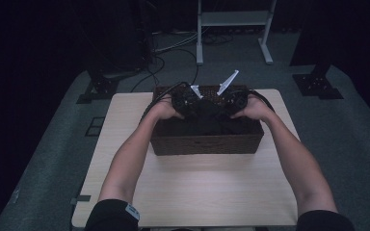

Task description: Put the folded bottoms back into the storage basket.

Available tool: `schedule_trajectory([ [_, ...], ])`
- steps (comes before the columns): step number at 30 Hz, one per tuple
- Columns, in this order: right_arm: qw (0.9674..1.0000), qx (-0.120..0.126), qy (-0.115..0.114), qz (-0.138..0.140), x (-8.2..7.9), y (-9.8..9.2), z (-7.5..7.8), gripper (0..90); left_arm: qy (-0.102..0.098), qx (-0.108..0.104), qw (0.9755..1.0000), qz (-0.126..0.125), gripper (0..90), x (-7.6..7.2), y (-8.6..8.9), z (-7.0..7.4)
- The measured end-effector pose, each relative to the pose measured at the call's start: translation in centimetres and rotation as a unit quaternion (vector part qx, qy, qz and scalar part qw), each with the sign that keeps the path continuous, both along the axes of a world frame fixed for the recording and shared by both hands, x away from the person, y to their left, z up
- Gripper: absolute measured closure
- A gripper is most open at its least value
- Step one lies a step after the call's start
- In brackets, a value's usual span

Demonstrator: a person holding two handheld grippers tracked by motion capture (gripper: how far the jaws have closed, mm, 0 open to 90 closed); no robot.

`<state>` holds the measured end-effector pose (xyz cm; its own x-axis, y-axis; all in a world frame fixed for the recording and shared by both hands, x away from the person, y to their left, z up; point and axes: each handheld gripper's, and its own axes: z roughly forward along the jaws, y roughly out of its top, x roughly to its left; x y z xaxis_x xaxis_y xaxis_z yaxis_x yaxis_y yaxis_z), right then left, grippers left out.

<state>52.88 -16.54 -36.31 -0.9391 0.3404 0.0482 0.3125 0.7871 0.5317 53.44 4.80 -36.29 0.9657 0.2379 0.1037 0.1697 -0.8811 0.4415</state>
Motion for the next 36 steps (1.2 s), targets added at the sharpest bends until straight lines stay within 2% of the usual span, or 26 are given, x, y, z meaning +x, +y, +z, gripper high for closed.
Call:
schedule_trajectory([
  [7,0.9999,-0.008,0.009,-0.006,0.1,-0.1,-0.8,71.7,0.010,0.007,0.9999,0.000,72.8,0.1,-0.4,-0.8],
  [16,0.9998,-0.020,0.008,-0.003,0.3,0.0,-1.4,71.7,0.015,0.012,0.9998,-0.001,72.8,0.0,-0.7,-1.7],
  [21,0.9996,-0.022,0.017,-0.008,0.2,0.0,-1.6,71.6,0.022,-0.007,0.9997,0.003,72.8,0.0,-0.2,-2.0],
  [26,0.9995,-0.025,0.017,-0.008,0.4,0.2,-2.0,71.5,0.021,-0.001,0.9998,0.005,72.7,0.1,-0.1,-2.2],
  [29,0.9996,-0.024,0.015,-0.009,0.5,0.2,-2.1,71.3,0.022,-0.007,0.9997,0.007,72.7,0.2,-0.1,-2.3],
  [36,0.9992,-0.029,0.019,-0.018,0.7,0.1,-2.5,70.1,0.017,-0.002,0.9998,0.012,71.9,0.4,-0.2,-2.6],
])
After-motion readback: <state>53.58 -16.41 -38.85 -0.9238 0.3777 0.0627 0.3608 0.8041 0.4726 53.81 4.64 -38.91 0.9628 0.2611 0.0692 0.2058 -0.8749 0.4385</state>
